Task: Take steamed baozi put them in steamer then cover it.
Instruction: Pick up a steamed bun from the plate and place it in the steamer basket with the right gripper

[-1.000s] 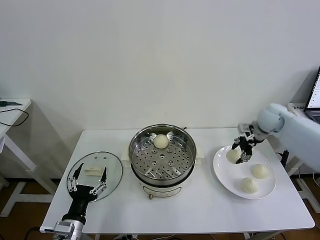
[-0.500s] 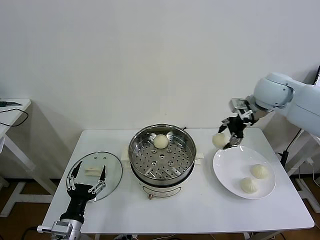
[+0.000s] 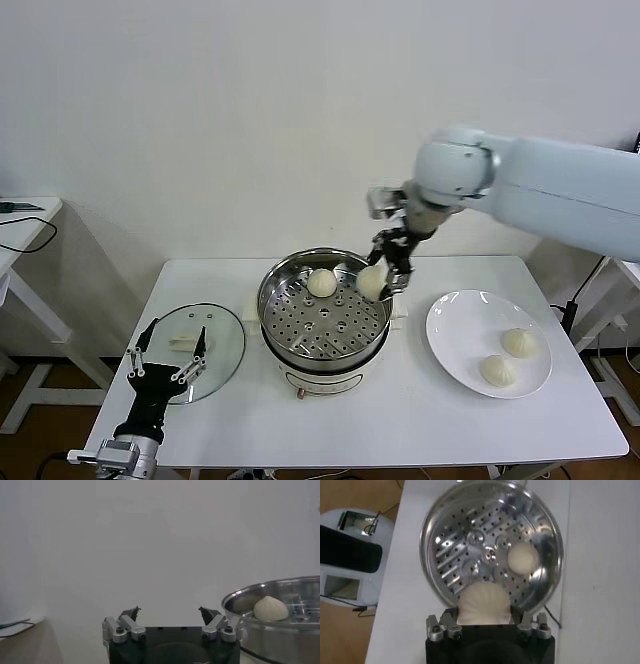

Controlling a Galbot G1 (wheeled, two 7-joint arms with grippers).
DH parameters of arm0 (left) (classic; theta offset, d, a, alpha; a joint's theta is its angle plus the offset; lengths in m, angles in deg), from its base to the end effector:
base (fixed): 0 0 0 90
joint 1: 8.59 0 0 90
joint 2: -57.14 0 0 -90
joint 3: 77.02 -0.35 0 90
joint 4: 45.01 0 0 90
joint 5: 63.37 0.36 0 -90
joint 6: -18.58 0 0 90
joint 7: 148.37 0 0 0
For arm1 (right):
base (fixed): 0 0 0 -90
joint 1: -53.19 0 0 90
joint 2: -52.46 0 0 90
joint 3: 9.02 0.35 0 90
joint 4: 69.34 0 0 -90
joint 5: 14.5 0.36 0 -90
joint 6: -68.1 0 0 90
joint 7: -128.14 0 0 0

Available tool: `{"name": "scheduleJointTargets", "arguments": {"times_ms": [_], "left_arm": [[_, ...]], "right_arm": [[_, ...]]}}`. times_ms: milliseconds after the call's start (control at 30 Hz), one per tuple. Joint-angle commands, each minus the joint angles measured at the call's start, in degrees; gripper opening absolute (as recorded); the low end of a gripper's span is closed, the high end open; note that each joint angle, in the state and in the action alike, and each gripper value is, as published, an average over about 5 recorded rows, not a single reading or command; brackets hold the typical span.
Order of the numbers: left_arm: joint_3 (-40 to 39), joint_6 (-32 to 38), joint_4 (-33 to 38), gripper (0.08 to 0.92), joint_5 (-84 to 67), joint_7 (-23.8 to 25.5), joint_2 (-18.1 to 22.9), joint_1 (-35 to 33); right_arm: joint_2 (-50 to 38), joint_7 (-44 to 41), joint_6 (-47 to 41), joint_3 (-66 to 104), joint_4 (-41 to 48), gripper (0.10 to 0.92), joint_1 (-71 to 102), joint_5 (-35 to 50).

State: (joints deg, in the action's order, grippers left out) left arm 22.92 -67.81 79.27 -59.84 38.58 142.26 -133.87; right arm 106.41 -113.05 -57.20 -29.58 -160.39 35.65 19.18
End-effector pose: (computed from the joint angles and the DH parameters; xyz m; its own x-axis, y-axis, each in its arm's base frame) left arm 0.1570 0.0637 -0.2854 -0.9988 0.0382 -0.0312 0.0298 0.9718 0.2340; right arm 0.4919 0.0704 0.0229 -0.1190 -0.1971 0.9731 -0.9697 -0.1875 -0.1566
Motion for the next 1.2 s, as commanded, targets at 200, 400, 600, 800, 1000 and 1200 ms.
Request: {"name": "scheduleJointTargets", "arguments": {"times_ms": [200, 400, 600, 800, 1000, 1200], "left_arm": [[0.39, -0.04, -0.91, 0.823, -0.03, 0.07, 0.02, 0.34], [0.61, -0.06, -0.98, 0.823, -0.05, 0.08, -0.05, 0.39], [0.41, -0.01, -0.87, 0.823, -0.03, 0.11, -0.10, 0.30], [-0.06, -0.01, -0.78, 0.823, 0.09, 0.08, -0.02, 0.21], [0.07, 0.11, -0.92, 0.823, 0.12, 0.10, 0.01, 0.14], [0.30, 0.09, -0.86, 0.823, 0.09, 0.12, 0.02, 0.01]], "right_arm": [[22.48, 1.88, -4.84, 3.29, 15.92, 0.696, 10.95, -1.09], [27.35, 0.62, -4.24, 3.86, 21.66, 0.696, 14.36, -5.37], [29.51, 0.55, -3.93, 4.74, 25.42, 0.696, 18.01, -8.29], [31.71, 0.79, -3.53, 6.20, 28.91, 0.696, 20.14, -10.07], [32.96, 0.84, -2.98, 6.95, 30.88, 0.696, 20.97, -11.11], [30.35, 0.04, -2.52, 7.79, 28.62, 0.751, 19.61, -11.03]]}}
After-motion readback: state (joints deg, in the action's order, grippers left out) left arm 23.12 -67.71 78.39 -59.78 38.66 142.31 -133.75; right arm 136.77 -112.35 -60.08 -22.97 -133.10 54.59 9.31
